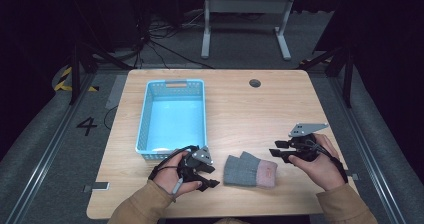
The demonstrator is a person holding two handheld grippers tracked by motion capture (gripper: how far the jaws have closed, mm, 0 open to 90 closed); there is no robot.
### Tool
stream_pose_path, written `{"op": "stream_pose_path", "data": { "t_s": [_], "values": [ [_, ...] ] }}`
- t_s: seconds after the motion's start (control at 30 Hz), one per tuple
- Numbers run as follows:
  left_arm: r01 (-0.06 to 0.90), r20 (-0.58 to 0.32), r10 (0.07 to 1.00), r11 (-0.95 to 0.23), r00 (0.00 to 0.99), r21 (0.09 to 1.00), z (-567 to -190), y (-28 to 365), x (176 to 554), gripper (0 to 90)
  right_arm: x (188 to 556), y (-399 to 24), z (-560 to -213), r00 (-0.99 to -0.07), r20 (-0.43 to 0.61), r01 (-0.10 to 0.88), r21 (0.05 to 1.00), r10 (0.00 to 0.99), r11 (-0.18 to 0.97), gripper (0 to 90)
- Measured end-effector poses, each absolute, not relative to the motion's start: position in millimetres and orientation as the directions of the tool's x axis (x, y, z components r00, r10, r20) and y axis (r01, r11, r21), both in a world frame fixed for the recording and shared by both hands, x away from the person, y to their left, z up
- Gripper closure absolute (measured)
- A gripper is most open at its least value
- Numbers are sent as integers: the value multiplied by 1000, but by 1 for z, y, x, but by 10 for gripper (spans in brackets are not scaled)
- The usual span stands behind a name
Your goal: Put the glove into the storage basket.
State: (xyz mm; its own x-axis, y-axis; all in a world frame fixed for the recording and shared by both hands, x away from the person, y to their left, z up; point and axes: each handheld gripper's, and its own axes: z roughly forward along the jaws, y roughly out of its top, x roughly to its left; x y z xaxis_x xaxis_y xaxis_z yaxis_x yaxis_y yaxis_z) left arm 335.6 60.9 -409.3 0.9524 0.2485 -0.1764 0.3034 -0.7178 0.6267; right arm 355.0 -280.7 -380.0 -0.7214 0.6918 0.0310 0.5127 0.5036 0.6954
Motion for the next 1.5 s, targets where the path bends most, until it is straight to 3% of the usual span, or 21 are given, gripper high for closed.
{"op": "stream_pose_path", "data": {
  "t_s": [0.27,0.5,0.8,1.5],
  "values": [
    [312,-178,262,-684,949,659,-404,41,345,451,360,-296,-377,-691,44,530,710,721,465,597],
    [263,-135,235,-687,963,678,-408,17,356,423,362,-302,-374,-683,46,524,726,729,445,585],
    [229,-133,187,-747,973,624,-423,-9,363,392,363,-306,-374,-682,48,522,730,730,440,575],
    [147,-71,131,-781,989,607,-440,-49,375,308,362,-305,-374,-688,76,526,738,721,424,541]
  ]
}}
